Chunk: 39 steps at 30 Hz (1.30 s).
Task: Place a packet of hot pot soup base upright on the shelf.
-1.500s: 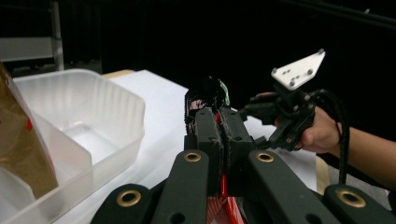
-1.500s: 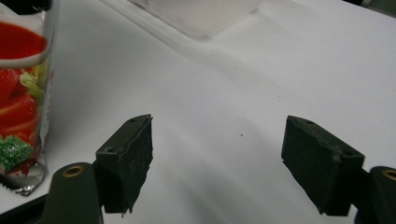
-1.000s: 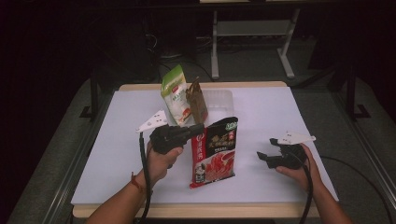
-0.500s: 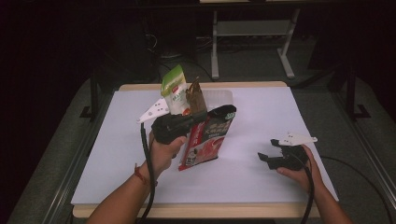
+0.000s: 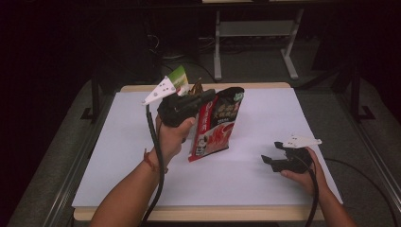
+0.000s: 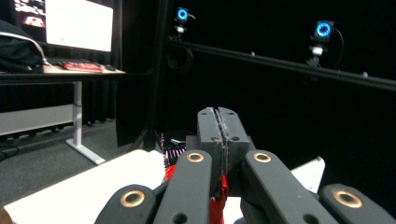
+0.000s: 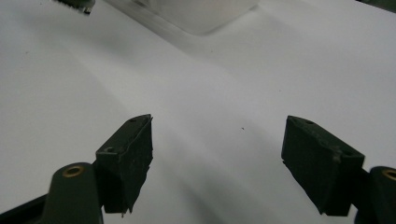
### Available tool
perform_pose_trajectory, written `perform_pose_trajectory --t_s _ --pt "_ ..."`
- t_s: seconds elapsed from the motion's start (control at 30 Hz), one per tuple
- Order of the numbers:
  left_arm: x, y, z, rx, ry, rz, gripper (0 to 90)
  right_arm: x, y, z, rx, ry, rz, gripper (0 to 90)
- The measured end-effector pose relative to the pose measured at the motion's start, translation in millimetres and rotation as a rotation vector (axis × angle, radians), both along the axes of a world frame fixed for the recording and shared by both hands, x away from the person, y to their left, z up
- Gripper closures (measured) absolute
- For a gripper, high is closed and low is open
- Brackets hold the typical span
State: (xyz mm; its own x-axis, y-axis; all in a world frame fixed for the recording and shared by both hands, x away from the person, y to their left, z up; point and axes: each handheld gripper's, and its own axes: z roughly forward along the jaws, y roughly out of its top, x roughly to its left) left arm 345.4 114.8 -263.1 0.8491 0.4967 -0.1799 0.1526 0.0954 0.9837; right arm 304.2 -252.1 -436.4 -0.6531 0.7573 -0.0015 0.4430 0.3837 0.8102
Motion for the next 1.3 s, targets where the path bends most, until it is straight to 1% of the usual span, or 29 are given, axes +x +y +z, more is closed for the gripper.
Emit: perform_pose_trajectory --t_s 0.07,0.1,0.13,0.23,0.27,0.33,0.43,0.47,0.53,0.67,0.73,0.8,0.9,0.97,1.0,1.07,1.13,1.2,1.27,1.3 --pt "5.6 -1.0 6.4 -0.002 -0.009 0.030 90.0 -0.2 -0.3 0.0 0.002 -0.001 0.001 23.8" --pt "9.3 -0.9 8.7 -0.015 -0.002 0.035 90.0 -0.4 -0.5 -0.1 0.003 0.001 -0.001 23.8" --pt "12.5 -1.4 11.2 -0.017 -0.003 0.049 90.0 -0.5 -0.6 -0.3 0.002 0.002 -0.002 23.8" --pt "22.6 -6.1 17.4 -0.019 0.000 0.077 90.0 -0.1 -0.4 -1.3 -0.002 0.004 0.002 23.8" --pt "27.0 -8.4 19.1 -0.011 0.002 0.088 90.0 -0.1 -0.2 -1.6 -0.004 0.007 0.002 23.8" --pt "37.2 -13.6 20.3 -0.025 0.023 0.105 90.0 -0.1 -0.1 -1.8 -0.004 0.008 0.002 23.8" --pt "50.3 -24.3 21.2 -0.003 0.022 0.145 90.0 -0.4 -0.9 -1.3 -0.004 0.003 0.001 23.8" --pt "55.3 -27.4 21.0 -0.003 0.029 0.149 90.0 -0.3 -1.4 -1.3 -0.006 0.001 0.001 23.8" --pt "65.3 -32.8 20.1 0.003 0.041 0.180 90.0 -0.3 -2.2 -1.5 0.000 0.004 -0.003 23.8" --pt "84.8 -43.5 16.2 0.014 0.063 0.234 90.0 -0.2 -3.5 -1.6 0.001 0.002 -0.003 23.8" --pt "93.7 -50.3 14.2 0.019 0.073 0.250 90.0 -0.2 -3.8 -1.7 0.002 0.001 -0.003 23.8" --pt "101.0 -57.0 12.4 0.039 0.062 0.273 90.0 -0.6 -3.2 -1.4 0.003 0.002 -0.001 23.8" --pt "111.1 -66.6 7.1 0.034 0.083 0.289 90.0 -1.1 -1.6 -0.9 0.000 -0.003 0.007 23.8" --pt "115.9 -74.6 2.8 0.068 0.066 0.309 90.0 -0.9 -1.1 -1.0 -0.003 -0.004 0.008 23.8" --pt "118.6 -77.6 0.0 0.077 0.065 0.319 90.0 -0.9 -1.1 -1.0 -0.002 -0.004 0.009 23.8" --pt "125.4 -82.8 -5.9 0.086 0.062 0.325 90.0 -1.0 -1.0 -1.2 0.003 0.000 0.006 23.8" --pt "132.1 -88.0 -12.1 0.101 0.074 0.334 90.0 -1.9 -0.7 -0.7 0.001 0.000 0.009 23.8" --pt "136.8 -92.5 -18.0 0.111 0.056 0.346 90.0 -2.4 0.1 -0.4 0.003 -0.004 0.012 23.8" --pt "141.0 -95.2 -21.4 0.099 0.057 0.346 90.0 -2.5 0.8 -0.6 0.002 -0.001 0.016 23.8" --pt "142.5 -96.5 -21.8 0.110 0.044 0.350 90.0 -2.4 0.9 -1.0 0.002 0.000 0.019 23.8"
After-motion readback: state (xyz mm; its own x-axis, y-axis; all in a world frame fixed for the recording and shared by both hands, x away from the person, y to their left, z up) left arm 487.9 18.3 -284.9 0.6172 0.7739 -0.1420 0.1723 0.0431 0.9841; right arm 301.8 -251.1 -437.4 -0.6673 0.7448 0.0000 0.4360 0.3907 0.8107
